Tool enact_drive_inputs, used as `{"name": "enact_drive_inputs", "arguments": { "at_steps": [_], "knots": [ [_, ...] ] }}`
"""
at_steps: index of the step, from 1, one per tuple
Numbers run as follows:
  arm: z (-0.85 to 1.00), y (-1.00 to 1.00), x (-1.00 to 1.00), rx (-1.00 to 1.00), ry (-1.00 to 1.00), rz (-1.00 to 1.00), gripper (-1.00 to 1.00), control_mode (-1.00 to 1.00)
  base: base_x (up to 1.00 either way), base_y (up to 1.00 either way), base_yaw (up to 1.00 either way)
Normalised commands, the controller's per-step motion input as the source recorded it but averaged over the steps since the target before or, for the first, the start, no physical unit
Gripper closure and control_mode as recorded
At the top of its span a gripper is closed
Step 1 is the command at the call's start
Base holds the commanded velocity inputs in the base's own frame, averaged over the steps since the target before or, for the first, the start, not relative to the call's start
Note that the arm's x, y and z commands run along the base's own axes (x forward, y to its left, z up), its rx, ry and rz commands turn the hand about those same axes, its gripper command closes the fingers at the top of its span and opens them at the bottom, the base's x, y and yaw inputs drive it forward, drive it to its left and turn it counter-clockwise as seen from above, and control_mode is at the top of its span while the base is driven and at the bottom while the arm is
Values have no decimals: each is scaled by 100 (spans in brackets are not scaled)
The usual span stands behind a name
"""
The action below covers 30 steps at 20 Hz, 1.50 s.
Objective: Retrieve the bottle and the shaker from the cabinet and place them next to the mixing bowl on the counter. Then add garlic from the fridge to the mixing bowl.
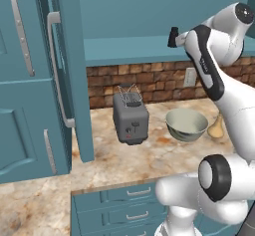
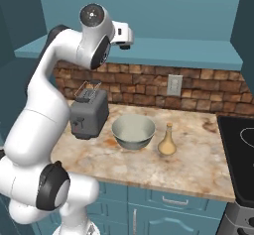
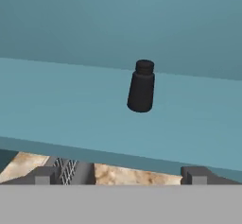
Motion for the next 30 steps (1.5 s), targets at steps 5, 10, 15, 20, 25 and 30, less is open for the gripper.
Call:
{"name": "enact_drive_inputs", "arguments": {
  "at_steps": [5, 10, 15, 20, 25, 30],
  "knots": [
    [-6, 0, 44, -2, 1, 0, -100, -100, 0, 0, 0],
    [0, -2, 51, -2, 3, -2, -100, -100, 0, 0, 0],
    [0, -10, 36, 0, 3, -1, -100, -100, 0, 0, 0],
    [0, 0, 27, 0, 1, 0, -100, -100, 0, 0, 0],
    [-16, 0, 42, 0, 5, -2, -100, -100, 0, 0, 0],
    [-21, 0, 40, 0, 7, -4, -100, -100, 0, 0, 0]
  ]
}}
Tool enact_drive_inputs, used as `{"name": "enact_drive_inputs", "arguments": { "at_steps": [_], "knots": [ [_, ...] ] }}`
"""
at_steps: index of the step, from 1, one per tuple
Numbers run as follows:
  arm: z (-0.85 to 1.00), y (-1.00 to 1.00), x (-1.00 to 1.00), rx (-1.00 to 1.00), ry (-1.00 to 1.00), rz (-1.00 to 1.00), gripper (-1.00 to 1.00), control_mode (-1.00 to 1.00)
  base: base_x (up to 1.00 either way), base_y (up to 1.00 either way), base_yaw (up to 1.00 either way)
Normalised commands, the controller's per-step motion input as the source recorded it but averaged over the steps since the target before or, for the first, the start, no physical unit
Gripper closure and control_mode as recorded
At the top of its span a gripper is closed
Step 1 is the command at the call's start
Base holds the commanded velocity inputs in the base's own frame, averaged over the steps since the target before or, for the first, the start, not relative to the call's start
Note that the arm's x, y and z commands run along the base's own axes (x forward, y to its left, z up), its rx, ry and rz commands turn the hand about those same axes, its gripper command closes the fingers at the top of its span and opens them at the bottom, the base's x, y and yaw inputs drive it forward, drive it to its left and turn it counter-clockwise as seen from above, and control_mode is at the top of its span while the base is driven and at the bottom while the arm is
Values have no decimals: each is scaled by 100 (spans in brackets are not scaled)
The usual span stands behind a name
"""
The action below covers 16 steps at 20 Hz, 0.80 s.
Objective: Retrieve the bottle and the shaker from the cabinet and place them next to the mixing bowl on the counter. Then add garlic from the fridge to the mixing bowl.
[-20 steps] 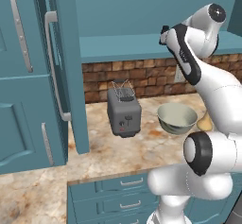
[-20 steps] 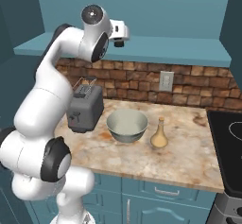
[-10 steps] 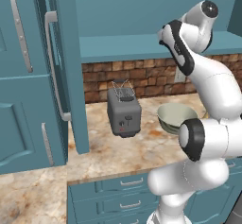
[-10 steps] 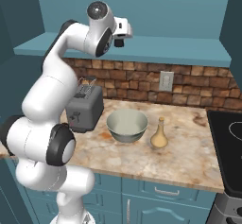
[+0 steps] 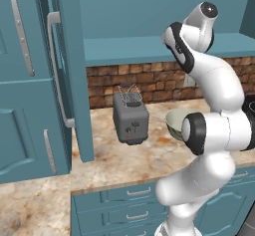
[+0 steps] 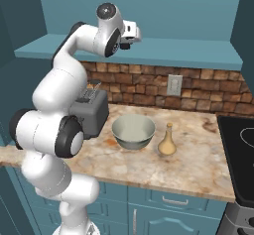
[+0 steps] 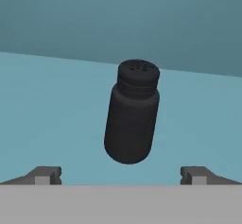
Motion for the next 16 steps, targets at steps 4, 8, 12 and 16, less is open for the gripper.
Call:
{"name": "enact_drive_inputs", "arguments": {
  "at_steps": [4, 8, 12, 16],
  "knots": [
    [-4, 0, 29, 0, 5, -3, -100, -100, 0, 0, 0],
    [-6, 0, 40, 0, 2, -3, -100, -100, 0, 0, 0],
    [-3, 0, 22, 0, 0, -2, -100, -100, 0, 0, 0],
    [-9, 0, 13, 0, 0, -1, -100, -100, 0, 0, 0]
  ]
}}
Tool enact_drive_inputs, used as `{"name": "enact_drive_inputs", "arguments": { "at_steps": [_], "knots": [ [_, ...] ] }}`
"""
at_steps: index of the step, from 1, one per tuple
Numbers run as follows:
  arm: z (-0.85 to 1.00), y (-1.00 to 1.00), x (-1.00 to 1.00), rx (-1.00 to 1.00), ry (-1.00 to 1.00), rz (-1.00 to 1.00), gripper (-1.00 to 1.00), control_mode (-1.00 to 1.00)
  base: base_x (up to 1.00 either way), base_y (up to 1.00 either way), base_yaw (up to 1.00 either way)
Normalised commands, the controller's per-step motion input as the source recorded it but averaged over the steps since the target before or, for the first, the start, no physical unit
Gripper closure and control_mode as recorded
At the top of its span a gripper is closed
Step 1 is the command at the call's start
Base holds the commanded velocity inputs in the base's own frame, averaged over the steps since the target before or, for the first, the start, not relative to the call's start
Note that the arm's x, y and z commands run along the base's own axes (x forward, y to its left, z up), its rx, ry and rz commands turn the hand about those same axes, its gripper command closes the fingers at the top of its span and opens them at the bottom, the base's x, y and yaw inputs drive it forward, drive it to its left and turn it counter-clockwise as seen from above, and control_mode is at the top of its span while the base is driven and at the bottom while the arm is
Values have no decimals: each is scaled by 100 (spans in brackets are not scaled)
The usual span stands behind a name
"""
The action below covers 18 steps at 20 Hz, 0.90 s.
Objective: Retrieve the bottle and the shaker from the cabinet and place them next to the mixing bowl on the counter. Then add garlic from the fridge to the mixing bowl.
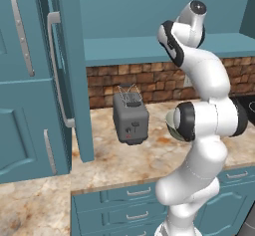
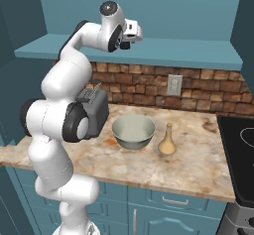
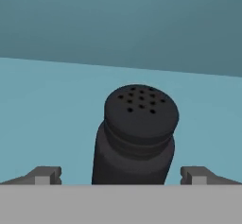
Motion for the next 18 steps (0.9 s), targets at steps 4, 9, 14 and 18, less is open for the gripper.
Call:
{"name": "enact_drive_inputs", "arguments": {
  "at_steps": [4, 9, 14, 18],
  "knots": [
    [-24, 0, 14, 0, 0, -1, -100, -100, 0, 0, 0],
    [-4, 0, 3, 0, 0, -1, -100, -100, 0, 0, 0],
    [0, 0, 0, 0, 0, 0, 100, -100, 0, 0, 0],
    [0, 0, -1, 0, 0, 0, 100, -100, 0, 0, 0]
  ]
}}
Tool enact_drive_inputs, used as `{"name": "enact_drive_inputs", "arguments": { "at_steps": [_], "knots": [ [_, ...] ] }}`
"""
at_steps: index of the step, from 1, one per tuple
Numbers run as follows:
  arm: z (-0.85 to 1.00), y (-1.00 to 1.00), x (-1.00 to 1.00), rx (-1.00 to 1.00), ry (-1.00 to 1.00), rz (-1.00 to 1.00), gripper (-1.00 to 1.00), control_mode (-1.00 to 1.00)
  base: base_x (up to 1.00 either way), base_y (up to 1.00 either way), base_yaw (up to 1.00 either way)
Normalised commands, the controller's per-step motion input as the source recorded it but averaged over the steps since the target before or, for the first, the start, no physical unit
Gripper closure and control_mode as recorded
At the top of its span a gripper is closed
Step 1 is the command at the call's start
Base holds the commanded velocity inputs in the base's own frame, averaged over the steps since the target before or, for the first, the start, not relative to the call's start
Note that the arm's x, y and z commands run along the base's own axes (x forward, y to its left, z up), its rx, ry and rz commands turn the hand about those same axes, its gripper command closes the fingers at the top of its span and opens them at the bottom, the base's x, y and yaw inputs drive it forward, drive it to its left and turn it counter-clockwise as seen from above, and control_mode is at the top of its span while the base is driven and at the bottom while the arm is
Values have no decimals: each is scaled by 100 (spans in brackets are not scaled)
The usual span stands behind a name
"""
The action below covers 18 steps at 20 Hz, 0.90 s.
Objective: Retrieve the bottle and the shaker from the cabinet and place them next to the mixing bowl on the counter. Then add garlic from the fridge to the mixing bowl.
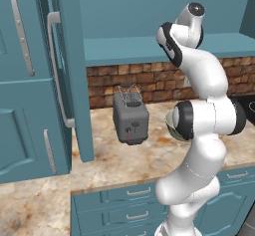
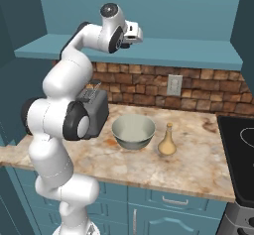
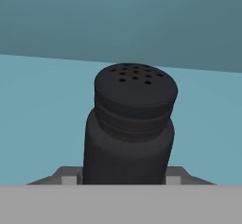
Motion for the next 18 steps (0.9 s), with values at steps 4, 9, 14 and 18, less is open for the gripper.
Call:
{"name": "enact_drive_inputs", "arguments": {
  "at_steps": [4, 9, 14, 18],
  "knots": [
    [0, 0, -61, 0, 0, 0, 100, -100, 0, 0, 0],
    [0, -2, -100, 0, -3, 0, 100, -100, 0, 0, 0],
    [0, -4, -100, 2, -1, 2, 100, -100, 0, 0, 0],
    [0, -15, -100, 0, -4, 4, 100, -100, 0, 0, 0]
  ]
}}
